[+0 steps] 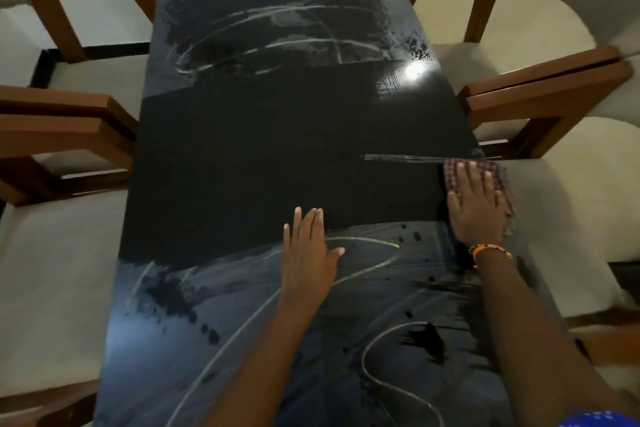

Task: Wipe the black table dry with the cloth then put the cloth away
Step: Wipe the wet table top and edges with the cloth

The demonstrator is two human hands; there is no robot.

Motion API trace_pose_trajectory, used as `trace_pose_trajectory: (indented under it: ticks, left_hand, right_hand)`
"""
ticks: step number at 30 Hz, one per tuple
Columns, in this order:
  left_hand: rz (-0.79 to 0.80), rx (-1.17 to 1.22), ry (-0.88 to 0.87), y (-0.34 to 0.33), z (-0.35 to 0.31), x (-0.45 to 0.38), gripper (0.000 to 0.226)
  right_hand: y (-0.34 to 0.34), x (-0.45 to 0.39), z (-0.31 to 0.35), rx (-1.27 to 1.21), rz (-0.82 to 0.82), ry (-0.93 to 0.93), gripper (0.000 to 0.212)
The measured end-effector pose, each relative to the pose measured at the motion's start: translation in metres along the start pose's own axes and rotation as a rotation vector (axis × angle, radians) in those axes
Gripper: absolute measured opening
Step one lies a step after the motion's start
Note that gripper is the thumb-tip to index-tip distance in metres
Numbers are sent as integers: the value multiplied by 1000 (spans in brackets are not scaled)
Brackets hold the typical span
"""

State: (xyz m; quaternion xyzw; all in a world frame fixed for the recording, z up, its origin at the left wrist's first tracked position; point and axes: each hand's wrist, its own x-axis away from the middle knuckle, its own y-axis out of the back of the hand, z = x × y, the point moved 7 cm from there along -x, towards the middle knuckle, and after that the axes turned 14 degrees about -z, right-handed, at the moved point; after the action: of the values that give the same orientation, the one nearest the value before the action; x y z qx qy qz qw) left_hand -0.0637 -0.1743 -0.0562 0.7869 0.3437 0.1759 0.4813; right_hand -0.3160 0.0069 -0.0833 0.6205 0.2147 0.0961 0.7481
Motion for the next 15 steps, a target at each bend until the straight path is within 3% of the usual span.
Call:
trace_pose_trajectory:
  ticks: [3, 6, 11, 15]
  left_hand:
    - [17, -43, 15, -3, -7, -1, 78]
    - [35, -79, 30, -6, -11, -2, 83]
    - [37, -121, 55, -7, -13, -6, 88]
    - [38, -149, 123, -11, -11, -7, 91]
  right_hand:
    - [1, -5, -23, -2, -22, -188, 63]
    - [-1, -5, 12, -26, -69, -255, 62]
    - [-18, 1, 136, -144, 31, 42, 65]
    - [-24, 13, 225, -194, 72, 460, 63]
